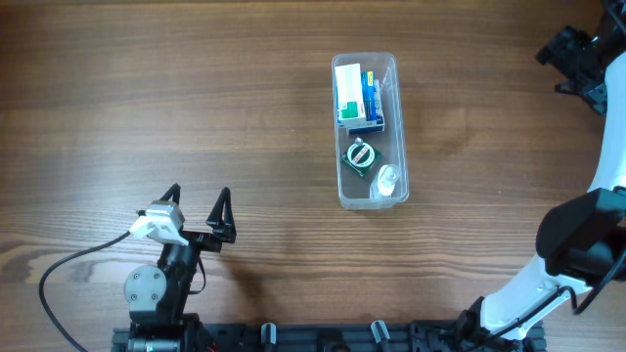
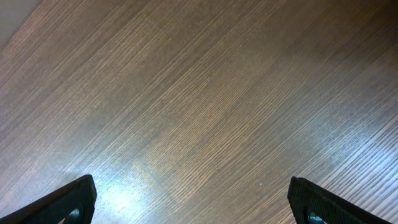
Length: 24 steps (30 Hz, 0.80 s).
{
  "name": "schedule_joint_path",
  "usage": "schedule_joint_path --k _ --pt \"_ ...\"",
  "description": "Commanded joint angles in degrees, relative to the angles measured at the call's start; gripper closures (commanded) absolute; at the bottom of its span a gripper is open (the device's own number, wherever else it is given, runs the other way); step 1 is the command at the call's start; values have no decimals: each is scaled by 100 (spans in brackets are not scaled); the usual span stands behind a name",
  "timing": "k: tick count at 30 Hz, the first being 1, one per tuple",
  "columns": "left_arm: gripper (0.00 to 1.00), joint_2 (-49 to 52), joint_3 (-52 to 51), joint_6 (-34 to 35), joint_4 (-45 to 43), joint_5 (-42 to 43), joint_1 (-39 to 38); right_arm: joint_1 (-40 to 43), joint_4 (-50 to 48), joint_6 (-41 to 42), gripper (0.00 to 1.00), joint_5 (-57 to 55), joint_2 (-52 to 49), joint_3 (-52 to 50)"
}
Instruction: Pack container
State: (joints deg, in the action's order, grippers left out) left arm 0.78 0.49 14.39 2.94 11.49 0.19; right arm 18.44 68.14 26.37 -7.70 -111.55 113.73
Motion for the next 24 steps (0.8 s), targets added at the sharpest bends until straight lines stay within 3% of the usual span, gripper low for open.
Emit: schedule_joint_path --k 1,16,24 --pt "0 -61 -17 -68 33 68 46 -9 -15 66 0 9 -66 15" --pt "0 -61 -17 -68 33 68 46 -52 -15 66 0 9 31 15" --pt "0 -61 -17 -68 35 68 46 -946 -15 66 0 9 1908 15"
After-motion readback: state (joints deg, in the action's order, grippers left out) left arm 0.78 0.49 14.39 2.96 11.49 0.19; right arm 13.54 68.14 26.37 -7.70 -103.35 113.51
